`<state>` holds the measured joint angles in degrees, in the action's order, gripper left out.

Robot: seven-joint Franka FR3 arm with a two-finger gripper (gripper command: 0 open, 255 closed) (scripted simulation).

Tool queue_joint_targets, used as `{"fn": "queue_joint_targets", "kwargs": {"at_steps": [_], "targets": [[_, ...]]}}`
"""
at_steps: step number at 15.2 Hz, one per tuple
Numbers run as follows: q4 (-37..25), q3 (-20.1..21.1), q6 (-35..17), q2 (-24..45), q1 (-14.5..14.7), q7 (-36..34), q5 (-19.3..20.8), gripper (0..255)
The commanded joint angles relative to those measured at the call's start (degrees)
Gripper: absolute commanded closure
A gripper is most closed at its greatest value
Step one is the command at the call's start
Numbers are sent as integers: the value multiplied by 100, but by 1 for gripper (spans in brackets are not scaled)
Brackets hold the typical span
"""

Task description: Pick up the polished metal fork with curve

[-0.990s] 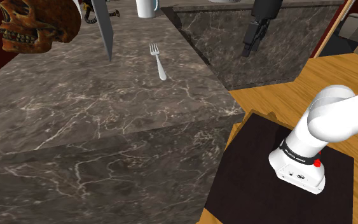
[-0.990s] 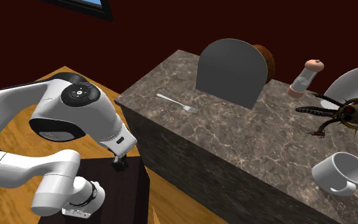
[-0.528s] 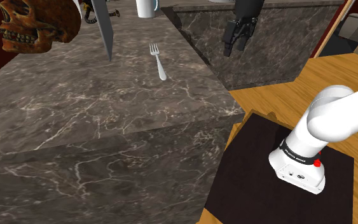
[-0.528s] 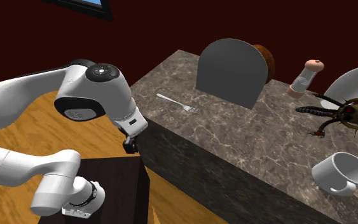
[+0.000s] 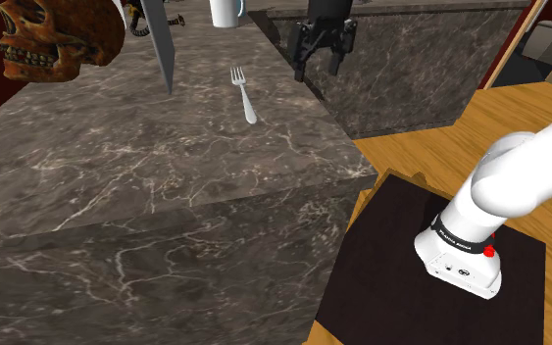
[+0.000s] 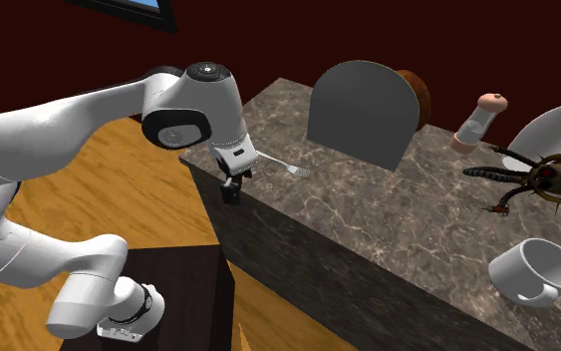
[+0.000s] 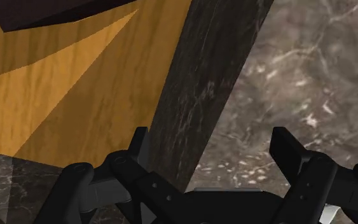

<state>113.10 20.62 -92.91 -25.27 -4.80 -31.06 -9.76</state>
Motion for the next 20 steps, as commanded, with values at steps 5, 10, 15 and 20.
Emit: {"fn": "queue_joint_targets", "kwargs": {"at_steps": [5,10,15,20], "targets": [[-1549,796,116,1463,-201,-1679,557,0],[-3273,1302,554,3029,16,-3125,1508,0],[-3690,1325,560,3562,237,-3586,1857,0],[-3139,1305,141,3403,152,-3559,1762,0]]}}
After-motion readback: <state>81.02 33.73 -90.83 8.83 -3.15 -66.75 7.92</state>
